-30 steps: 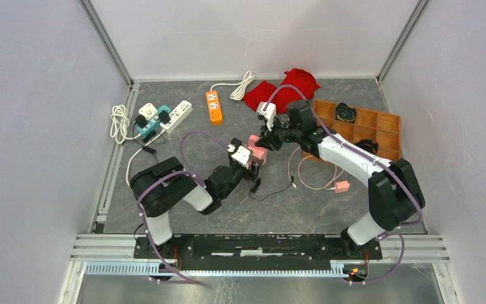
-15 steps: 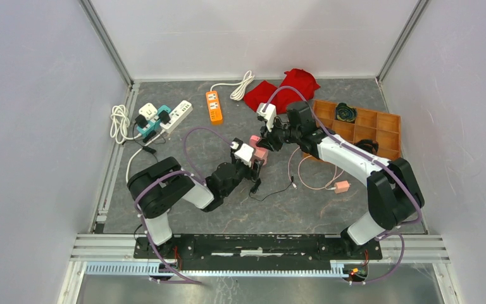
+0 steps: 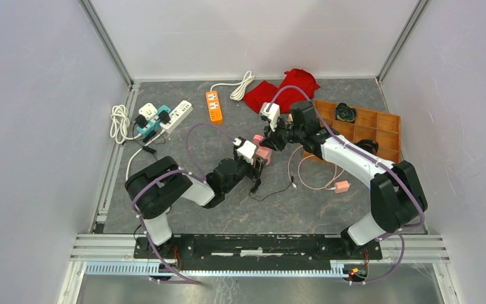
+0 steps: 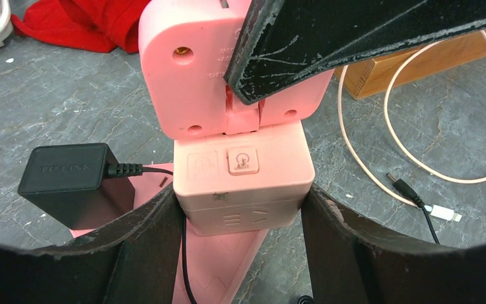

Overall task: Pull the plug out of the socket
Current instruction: Remove the plug from the socket.

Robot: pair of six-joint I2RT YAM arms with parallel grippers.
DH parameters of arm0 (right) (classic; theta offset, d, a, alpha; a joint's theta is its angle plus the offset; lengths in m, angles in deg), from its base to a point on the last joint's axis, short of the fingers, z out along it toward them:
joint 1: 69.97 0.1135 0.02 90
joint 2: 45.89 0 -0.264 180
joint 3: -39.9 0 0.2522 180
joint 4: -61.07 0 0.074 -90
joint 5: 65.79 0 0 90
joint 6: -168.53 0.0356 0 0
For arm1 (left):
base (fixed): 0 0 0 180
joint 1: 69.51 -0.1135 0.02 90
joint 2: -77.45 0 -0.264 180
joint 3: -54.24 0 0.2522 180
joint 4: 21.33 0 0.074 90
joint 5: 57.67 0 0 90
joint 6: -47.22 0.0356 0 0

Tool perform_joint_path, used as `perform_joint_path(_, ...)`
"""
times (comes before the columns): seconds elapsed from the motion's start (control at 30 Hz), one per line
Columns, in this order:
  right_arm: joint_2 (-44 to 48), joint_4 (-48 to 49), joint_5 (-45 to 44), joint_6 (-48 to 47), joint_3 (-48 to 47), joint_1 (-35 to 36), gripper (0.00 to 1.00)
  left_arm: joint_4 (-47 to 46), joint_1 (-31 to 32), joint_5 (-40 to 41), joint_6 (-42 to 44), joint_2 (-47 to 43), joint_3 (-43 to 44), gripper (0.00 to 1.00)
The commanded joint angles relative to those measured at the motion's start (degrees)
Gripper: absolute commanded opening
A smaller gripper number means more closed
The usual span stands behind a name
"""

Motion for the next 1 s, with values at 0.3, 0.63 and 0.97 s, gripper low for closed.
perform_joint_path(0.3,5.46,-0.73,7.34,-1.27,-4.71,0.01,0.00,11.68,-2.62,-0.51,-2.75,0.13,0.71,0.02)
perform_joint_path(0.63,5.20,2.68,12.65,2.65,-1.73,-2.61,0.00,13.36,-2.93,-1.64,-3.02,-0.53,1.15,0.02)
perform_joint_path(0.97,4.52,13.80,19.81,13.25,2.81,-0.74,0.00,15.93,-2.93,-3.35,-2.86,-0.18,2.74,0.02)
